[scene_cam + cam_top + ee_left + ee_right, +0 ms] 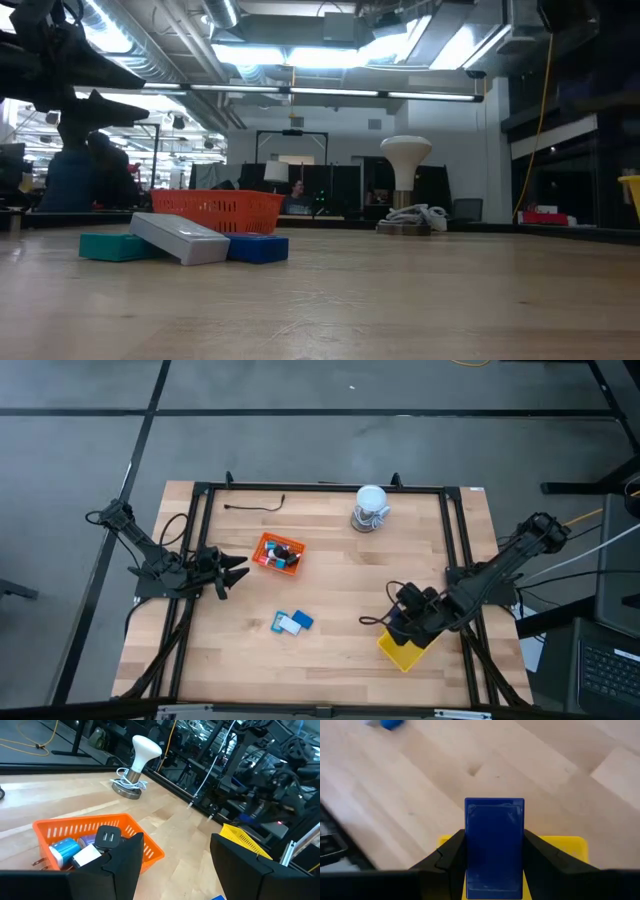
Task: Pick & Place Office items
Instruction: Put the dark blue digital clock into the yellow basket
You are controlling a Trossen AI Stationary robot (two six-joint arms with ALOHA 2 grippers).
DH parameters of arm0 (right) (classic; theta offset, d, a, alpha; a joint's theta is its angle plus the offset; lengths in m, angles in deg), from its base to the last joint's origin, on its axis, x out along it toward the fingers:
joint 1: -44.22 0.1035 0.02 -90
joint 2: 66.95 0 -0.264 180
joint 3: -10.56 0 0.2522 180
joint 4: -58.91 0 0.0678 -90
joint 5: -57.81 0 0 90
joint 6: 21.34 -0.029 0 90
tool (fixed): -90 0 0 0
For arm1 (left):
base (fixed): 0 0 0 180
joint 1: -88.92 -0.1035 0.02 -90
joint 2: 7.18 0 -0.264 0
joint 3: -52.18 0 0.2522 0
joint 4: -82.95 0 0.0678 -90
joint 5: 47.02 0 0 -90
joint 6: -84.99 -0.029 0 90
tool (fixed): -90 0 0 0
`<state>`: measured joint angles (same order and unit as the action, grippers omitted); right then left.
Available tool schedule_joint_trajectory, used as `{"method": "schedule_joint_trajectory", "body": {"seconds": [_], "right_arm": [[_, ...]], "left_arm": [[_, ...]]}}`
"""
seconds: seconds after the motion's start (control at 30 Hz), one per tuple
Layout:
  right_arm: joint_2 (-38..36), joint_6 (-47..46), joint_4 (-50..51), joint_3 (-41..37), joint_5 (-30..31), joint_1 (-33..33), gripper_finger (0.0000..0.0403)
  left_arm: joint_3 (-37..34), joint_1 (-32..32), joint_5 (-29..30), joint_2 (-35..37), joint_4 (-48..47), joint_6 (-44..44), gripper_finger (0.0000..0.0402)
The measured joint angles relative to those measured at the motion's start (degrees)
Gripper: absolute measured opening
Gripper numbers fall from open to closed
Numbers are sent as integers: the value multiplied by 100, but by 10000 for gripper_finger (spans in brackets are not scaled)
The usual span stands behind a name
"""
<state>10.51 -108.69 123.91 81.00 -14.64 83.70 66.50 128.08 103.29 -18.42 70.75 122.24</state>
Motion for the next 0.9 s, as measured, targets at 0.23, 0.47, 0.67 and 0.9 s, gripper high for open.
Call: {"method": "schedule_joint_trajectory", "body": {"seconds": [0.23, 0.47, 0.67, 0.9], "right_arm": [[23, -392, 288, 28, -454, 515, 152], [27, -1219, 125, -390, -468, 944, 152], [29, -1717, -664, -964, -320, 1067, 152], [29, -1970, -900, -1169, -297, 1051, 170]], "left_arm": [[0, 0, -15, 0, 2, 2, 224], [0, 0, 16, 0, -11, -48, 224], [0, 0, 17, 0, -11, -51, 224], [0, 0, 20, 0, -9, -49, 224]]}}
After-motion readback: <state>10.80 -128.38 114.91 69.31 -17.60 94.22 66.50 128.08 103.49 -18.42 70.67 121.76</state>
